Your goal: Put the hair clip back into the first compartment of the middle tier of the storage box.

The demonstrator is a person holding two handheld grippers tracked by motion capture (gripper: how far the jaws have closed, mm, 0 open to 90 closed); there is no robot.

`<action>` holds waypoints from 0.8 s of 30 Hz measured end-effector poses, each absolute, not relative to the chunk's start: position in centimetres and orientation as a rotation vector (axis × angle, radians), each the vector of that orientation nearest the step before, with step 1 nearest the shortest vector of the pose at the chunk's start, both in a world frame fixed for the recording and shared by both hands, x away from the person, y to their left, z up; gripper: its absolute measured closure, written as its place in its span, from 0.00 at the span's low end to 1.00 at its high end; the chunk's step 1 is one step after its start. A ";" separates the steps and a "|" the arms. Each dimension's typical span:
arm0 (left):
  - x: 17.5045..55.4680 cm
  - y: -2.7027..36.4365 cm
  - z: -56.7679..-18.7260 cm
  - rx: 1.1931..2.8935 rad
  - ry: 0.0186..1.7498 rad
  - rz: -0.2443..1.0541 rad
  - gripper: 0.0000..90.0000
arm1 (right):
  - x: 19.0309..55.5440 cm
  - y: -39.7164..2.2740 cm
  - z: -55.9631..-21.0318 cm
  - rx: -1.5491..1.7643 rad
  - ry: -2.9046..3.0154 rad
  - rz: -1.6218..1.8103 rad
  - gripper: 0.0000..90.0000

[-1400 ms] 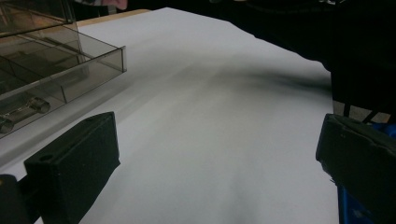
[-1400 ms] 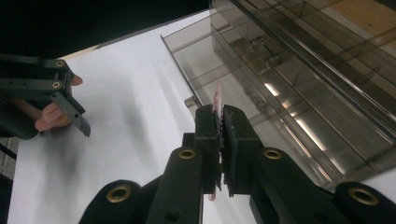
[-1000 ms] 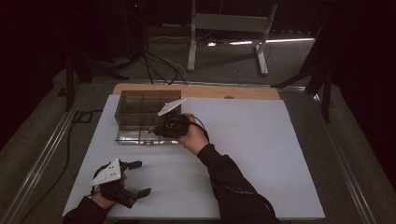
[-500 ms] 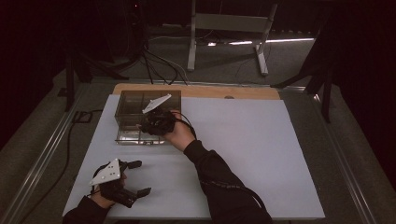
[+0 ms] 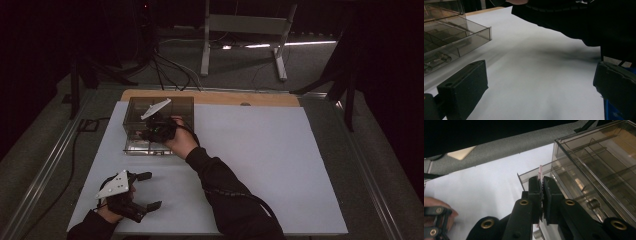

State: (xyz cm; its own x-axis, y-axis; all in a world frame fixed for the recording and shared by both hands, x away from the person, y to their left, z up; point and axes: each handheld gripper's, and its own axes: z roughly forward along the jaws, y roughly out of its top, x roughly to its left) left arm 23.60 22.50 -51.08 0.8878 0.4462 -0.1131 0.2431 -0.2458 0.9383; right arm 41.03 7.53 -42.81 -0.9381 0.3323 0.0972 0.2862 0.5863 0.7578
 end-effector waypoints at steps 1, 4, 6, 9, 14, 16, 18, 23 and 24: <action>23.6 22.5 -51.1 1.836 0.515 0.207 0.00 | 41.0 7.7 -42.8 0.535 2.745 1.294 0.94; 23.6 22.5 -51.0 1.834 0.514 0.207 0.00 | 41.2 8.2 -43.1 0.530 2.750 1.282 0.94; 23.6 22.5 -51.0 1.833 0.514 0.208 0.00 | 41.4 8.6 -43.3 0.534 2.755 1.277 0.94; 23.6 22.6 -51.0 1.831 0.510 0.210 0.00 | 41.5 9.2 -43.6 0.545 2.761 1.279 0.94; 23.5 22.6 -50.9 1.827 0.509 0.211 0.00 | 41.9 10.0 -43.9 0.558 2.760 1.263 0.94; 23.5 22.6 -50.9 1.827 0.509 0.209 0.00 | 42.2 10.3 -44.1 0.570 2.758 1.258 0.94; 23.5 22.6 -50.8 1.827 0.506 0.212 0.00 | 42.5 10.4 -44.3 0.594 2.758 1.267 0.94; 23.5 22.6 -50.8 1.826 0.506 0.210 0.00 | 43.0 10.7 -44.7 0.609 2.772 1.258 0.94; 23.5 22.6 -50.8 1.826 0.506 0.210 0.00 | 43.1 10.6 -44.7 0.610 2.769 1.260 0.89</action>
State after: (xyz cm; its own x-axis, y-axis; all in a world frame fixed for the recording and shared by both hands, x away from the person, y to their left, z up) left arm 23.49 22.62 -50.84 0.8903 0.4418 -0.1105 0.2340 -0.2355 0.9433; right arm 43.07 10.65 -44.68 -0.9218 0.3670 0.1247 0.3351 0.5929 0.7322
